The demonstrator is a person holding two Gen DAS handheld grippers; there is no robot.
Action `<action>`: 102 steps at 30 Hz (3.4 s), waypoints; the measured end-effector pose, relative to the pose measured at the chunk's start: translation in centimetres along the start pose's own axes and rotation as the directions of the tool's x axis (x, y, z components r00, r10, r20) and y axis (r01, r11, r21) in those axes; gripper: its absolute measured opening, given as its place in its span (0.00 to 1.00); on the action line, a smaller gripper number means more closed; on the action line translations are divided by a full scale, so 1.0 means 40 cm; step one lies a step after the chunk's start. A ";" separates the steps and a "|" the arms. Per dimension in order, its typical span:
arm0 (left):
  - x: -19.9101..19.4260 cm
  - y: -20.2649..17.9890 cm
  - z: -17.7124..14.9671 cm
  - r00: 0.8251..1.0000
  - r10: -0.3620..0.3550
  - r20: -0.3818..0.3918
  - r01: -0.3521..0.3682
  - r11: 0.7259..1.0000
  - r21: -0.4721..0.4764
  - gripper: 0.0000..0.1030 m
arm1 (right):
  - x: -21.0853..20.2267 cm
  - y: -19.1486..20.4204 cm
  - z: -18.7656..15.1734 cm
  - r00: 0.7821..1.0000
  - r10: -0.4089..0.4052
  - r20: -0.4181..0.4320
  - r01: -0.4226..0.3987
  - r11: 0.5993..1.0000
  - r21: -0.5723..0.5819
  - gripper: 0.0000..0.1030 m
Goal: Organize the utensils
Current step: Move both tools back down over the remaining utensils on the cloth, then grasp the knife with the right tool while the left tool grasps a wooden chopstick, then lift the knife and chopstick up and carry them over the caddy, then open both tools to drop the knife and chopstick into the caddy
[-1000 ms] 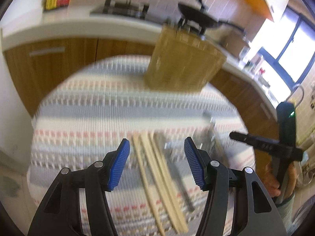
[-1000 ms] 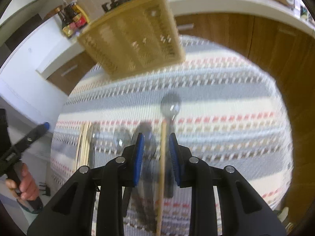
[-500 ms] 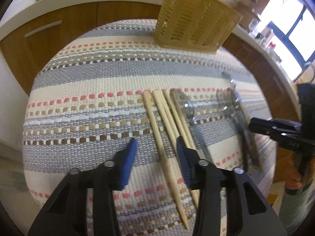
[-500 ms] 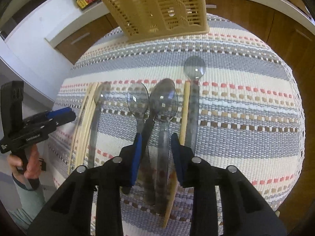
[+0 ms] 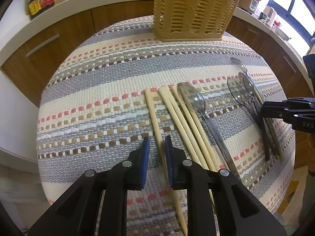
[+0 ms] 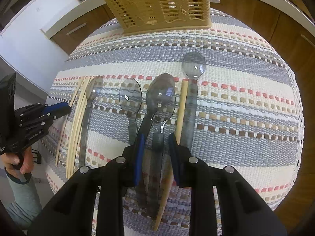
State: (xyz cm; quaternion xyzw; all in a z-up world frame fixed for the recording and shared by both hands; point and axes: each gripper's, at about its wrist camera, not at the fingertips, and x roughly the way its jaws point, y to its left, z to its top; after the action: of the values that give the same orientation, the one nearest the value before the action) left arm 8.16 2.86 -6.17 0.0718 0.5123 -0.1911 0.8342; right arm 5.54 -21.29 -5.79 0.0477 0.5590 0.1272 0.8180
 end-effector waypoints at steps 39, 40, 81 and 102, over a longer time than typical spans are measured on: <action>-0.064 -0.033 0.082 0.993 -0.002 0.117 -0.006 0.998 0.061 0.04 | -0.085 0.047 0.042 0.983 0.136 0.122 -0.133 0.991 -0.032 0.02; -0.090 -0.034 0.093 0.988 -0.012 0.157 0.004 0.998 0.056 0.04 | -0.109 0.049 0.047 0.978 0.141 0.153 -0.136 0.990 -0.046 0.02; -0.169 -0.130 0.582 0.581 0.071 0.811 -0.021 0.997 -0.073 0.05 | -0.219 -0.108 0.519 0.665 -0.011 0.747 0.068 0.997 -0.046 0.02; -0.354 -0.112 0.335 0.662 -0.037 0.749 0.084 0.996 -0.025 0.44 | -0.360 -0.050 0.251 0.767 0.016 0.641 0.008 0.999 -0.034 0.32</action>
State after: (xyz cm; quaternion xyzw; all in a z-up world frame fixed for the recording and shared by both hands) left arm 11.80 -1.98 12.89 -0.0538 0.1324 -0.2163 0.9658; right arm 10.21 -26.32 10.50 0.0755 0.2439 0.1146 0.9600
